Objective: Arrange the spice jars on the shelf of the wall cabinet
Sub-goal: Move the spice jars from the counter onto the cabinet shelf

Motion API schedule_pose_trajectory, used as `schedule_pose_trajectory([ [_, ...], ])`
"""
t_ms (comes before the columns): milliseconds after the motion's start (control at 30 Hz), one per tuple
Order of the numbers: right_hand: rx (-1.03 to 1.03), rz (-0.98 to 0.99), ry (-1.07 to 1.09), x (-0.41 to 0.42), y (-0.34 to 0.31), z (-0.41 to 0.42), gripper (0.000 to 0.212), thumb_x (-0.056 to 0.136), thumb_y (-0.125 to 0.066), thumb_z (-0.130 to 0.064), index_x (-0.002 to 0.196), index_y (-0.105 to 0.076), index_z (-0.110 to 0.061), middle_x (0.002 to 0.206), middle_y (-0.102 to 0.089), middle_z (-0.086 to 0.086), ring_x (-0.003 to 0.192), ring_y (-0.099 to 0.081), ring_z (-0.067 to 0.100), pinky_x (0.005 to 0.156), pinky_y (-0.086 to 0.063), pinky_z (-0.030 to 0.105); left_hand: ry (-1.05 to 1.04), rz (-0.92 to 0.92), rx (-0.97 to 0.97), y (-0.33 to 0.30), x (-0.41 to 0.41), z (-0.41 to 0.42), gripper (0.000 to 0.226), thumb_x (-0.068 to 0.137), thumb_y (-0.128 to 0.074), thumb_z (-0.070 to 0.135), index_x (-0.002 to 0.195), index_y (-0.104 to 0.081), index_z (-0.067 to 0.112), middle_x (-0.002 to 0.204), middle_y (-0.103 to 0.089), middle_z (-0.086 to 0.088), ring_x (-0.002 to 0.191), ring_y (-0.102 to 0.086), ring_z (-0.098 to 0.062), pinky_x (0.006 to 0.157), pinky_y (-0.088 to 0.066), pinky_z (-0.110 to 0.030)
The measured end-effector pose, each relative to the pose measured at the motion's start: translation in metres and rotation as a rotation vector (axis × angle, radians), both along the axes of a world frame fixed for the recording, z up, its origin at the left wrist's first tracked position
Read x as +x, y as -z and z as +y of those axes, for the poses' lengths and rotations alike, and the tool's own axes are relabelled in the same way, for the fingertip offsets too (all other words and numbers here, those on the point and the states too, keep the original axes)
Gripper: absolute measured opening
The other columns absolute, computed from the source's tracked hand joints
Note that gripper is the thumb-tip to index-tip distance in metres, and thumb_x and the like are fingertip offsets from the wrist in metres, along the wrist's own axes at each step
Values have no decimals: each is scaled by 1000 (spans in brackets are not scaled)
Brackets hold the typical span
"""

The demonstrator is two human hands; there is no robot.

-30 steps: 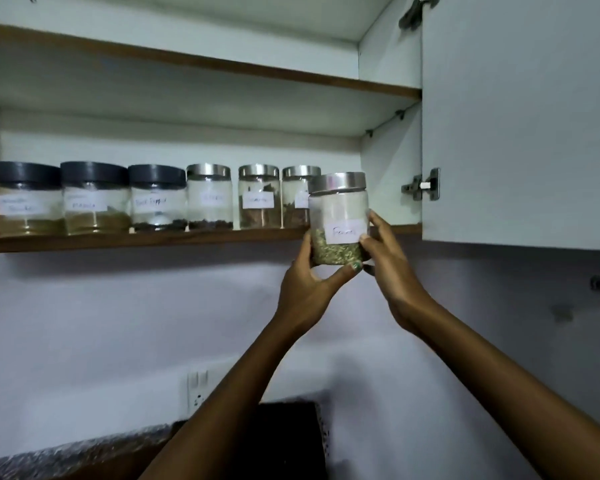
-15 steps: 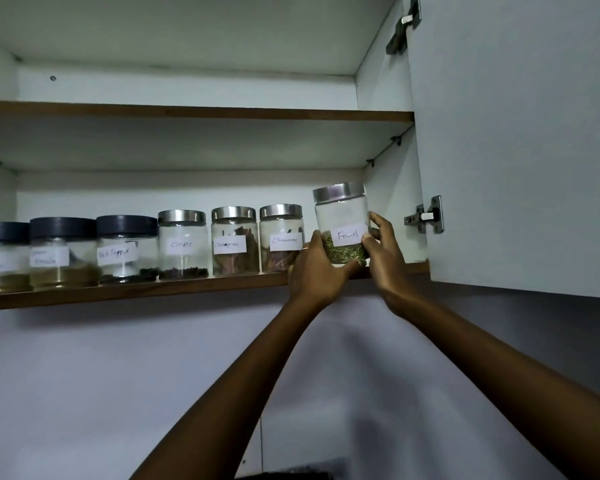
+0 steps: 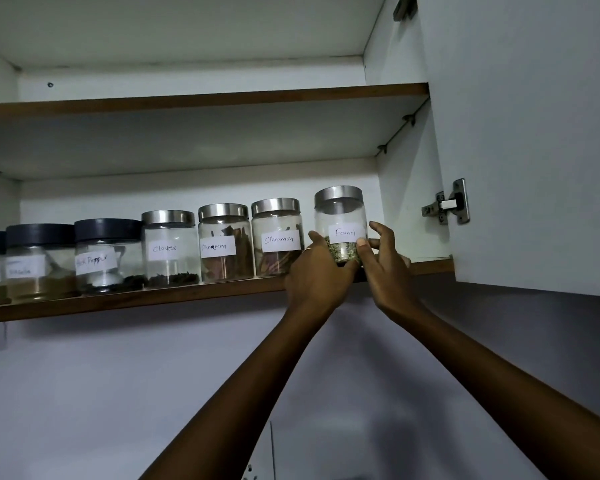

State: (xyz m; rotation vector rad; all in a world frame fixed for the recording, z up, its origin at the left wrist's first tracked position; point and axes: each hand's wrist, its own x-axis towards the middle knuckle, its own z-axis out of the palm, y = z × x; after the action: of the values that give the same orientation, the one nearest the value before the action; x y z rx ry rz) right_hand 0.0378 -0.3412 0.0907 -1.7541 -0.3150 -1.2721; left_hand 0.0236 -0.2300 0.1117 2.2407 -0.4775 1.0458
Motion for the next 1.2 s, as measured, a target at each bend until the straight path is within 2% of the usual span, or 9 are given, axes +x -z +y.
schedule_pose_trajectory([
  [100, -52, -4, 34, 6, 8, -1, 44, 98, -40, -34, 139, -34, -20, 120, -60, 5, 104, -41, 9, 110, -24, 40, -108, 4, 39, 6, 0, 0, 78, 89, -52, 49, 146, -20, 6, 122, -60, -10, 114, -56, -30, 86, -47, -40],
  [167, -102, -1, 82, 8, 10, -3, 46, 97, -42, -35, 139, -33, -20, 127, -59, 5, 112, -47, 16, 105, -18, 33, -162, -5, 61, 11, 1, 1, 72, 91, -49, 47, 146, -22, 9, 121, -61, -11, 113, -56, -30, 86, -46, -40],
  [267, -176, 15, 142, 11, 10, -4, 49, 96, -45, -39, 139, -33, -19, 129, -58, 3, 116, -52, 23, 103, -16, 32, -216, -23, 78, 14, 1, 2, 63, 94, -45, 43, 144, -26, 9, 119, -61, -12, 111, -57, -31, 84, -46, -39],
  [400, -207, 38, 183, 13, 11, -7, 51, 95, -46, -41, 139, -33, -19, 131, -57, 3, 116, -53, 25, 101, -17, 31, -237, -73, 116, 22, 0, 3, 59, 96, -45, 32, 146, -22, 10, 119, -62, -10, 109, -59, -30, 80, -47, -38],
  [833, -266, 66, 207, 6, 14, -7, 56, 93, -45, -47, 139, -31, -19, 132, -57, 7, 118, -53, 26, 102, -20, 34, -288, -127, 204, 41, -2, 5, 55, 99, -42, 21, 147, -17, 12, 116, -64, -10, 100, -64, -29, 73, -48, -35],
  [933, -269, 85, 211, 6, 14, -7, 58, 92, -46, -47, 139, -30, -19, 134, -55, 6, 120, -52, 26, 104, -20, 36, -267, -126, 228, 42, -6, 7, 52, 100, -39, 26, 146, -20, 12, 129, -56, -9, 103, -63, -29, 73, -48, -35],
  [1067, -270, 104, 200, 2, 14, -5, 59, 92, -49, -44, 140, -28, -18, 136, -53, 7, 124, -48, 27, 108, -19, 39, -189, -70, 241, 44, -12, 13, 58, 98, -41, 35, 147, -17, 14, 149, -35, -5, 109, -60, -31, 78, -48, -37],
  [1133, -229, 81, 179, -4, 17, -3, 55, 93, -50, -38, 139, -30, -17, 135, -52, 7, 124, -47, 26, 107, -20, 37, -127, -42, 245, 50, -16, 19, 63, 97, -43, 38, 148, -13, 16, 156, -20, -2, 112, -58, -31, 82, -47, -37],
  [1200, -140, -6, 179, -12, 25, 4, 46, 94, -52, -26, 135, -36, -13, 130, -53, 7, 119, -50, 25, 107, -22, 39, -69, -78, 225, 59, -21, 26, 66, 96, -45, 39, 149, -13, 18, 157, -15, 1, 114, -57, -26, 83, -48, -35],
])
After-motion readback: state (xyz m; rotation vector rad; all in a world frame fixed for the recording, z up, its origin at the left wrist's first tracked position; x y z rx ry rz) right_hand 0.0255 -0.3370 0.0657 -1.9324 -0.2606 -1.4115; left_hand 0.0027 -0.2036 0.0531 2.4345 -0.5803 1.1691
